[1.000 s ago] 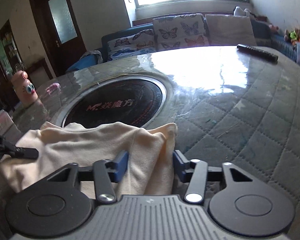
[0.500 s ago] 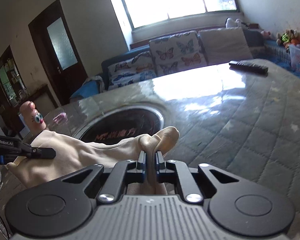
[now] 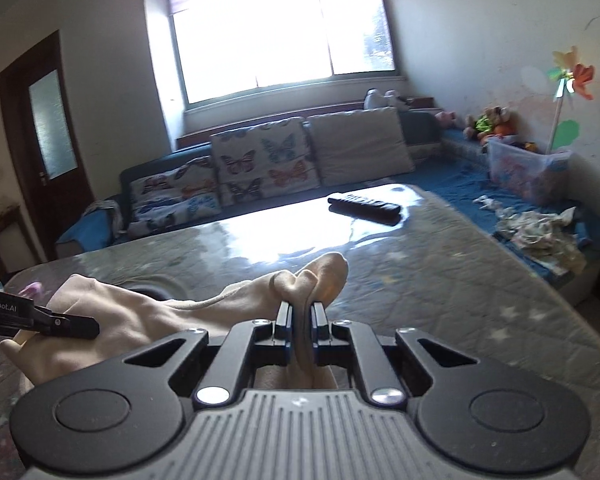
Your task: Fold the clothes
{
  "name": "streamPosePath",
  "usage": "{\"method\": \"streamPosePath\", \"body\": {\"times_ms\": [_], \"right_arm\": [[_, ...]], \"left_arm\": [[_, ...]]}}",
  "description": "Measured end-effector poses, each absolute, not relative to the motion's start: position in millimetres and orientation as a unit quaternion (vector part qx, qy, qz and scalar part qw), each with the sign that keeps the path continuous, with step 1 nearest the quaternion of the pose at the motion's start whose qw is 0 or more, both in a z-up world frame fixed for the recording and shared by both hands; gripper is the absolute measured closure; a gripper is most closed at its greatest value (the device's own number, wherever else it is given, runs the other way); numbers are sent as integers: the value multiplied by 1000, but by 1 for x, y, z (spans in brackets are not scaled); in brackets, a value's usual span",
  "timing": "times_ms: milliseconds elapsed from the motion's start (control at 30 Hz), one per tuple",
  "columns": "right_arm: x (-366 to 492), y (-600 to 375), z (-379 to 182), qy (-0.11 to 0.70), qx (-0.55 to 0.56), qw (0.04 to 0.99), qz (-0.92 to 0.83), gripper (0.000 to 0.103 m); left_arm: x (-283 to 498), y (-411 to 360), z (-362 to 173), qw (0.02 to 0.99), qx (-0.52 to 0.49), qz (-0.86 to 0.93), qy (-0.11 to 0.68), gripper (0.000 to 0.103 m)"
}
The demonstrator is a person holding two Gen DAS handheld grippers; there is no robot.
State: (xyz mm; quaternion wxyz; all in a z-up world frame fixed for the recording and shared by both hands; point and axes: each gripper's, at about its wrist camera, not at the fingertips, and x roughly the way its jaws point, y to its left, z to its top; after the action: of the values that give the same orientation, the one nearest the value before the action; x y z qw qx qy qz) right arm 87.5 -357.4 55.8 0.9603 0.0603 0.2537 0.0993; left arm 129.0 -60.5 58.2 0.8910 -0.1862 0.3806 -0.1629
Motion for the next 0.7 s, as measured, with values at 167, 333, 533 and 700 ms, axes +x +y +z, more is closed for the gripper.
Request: {"method": "streamPosePath", "body": {"times_ms": [167, 333, 533, 700], "right_arm": [[96, -393, 52, 257, 55, 963, 53, 95], [101, -426, 43, 269, 59, 961, 15, 95], [104, -451, 29, 282, 59, 957, -19, 95], [106, -457, 14, 298, 53, 952, -38, 95]], "left_arm": [[158, -112, 53, 887, -155, -186, 393, 87], [177, -157, 43, 881, -125, -207, 406, 87], [188, -190, 30, 878, -98, -217, 416, 87], [190, -204, 18, 877, -62, -207, 428, 83]]}}
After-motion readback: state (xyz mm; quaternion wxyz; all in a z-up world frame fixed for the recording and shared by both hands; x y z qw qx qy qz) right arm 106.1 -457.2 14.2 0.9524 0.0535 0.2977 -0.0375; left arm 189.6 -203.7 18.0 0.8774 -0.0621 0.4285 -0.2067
